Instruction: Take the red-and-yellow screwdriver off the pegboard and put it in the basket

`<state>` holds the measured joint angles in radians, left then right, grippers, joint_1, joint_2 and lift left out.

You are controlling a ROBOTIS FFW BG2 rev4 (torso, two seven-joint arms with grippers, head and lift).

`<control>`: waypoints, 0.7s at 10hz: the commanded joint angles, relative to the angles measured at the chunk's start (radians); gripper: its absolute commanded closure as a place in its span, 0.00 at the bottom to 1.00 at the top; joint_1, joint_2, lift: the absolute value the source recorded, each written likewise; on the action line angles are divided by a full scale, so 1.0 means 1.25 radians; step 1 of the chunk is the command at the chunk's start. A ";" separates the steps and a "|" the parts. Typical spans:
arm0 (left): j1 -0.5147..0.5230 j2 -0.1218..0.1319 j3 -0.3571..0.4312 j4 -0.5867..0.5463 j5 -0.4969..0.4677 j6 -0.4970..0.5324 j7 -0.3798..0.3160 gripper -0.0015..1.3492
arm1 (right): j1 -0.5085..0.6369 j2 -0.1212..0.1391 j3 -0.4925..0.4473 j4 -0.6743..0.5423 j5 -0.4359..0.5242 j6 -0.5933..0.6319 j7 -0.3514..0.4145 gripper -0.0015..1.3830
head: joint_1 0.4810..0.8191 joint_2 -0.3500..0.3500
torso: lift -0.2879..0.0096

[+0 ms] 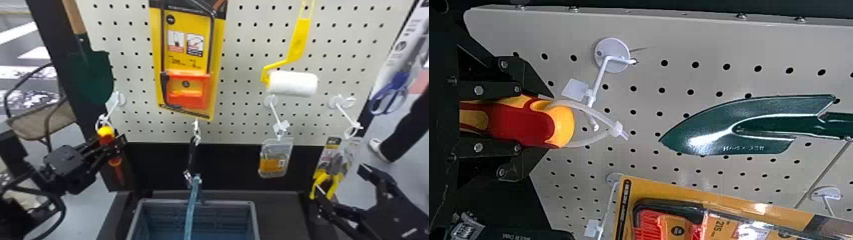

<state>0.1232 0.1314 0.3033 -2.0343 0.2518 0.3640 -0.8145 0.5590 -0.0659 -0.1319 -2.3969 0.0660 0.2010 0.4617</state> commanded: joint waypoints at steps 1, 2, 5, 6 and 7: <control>0.019 -0.002 0.011 -0.025 0.000 0.008 0.000 0.78 | 0.000 0.000 0.000 0.000 0.000 0.001 0.000 0.20 | 0.20 0.50 | 0.63; 0.034 -0.006 0.024 -0.039 0.000 0.011 0.000 0.78 | 0.002 0.000 0.000 -0.002 0.000 0.000 0.000 0.20 | 0.20 0.50 | 0.63; 0.096 -0.039 0.067 -0.123 0.051 0.033 0.024 0.77 | 0.002 0.000 0.000 -0.002 0.001 0.001 0.000 0.20 | 0.20 0.50 | 0.63; 0.127 -0.055 0.075 -0.174 0.078 0.044 0.051 0.77 | 0.002 0.000 0.000 -0.002 0.002 0.001 0.000 0.20 | 0.20 0.50 | 0.63; 0.163 -0.071 0.080 -0.206 0.130 0.055 0.086 0.77 | 0.003 0.000 0.001 -0.002 0.002 0.001 0.000 0.20 | 0.20 0.50 | 0.63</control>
<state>0.2987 0.0553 0.3988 -2.2641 0.3771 0.4236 -0.7110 0.5623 -0.0659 -0.1308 -2.3993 0.0690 0.2025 0.4617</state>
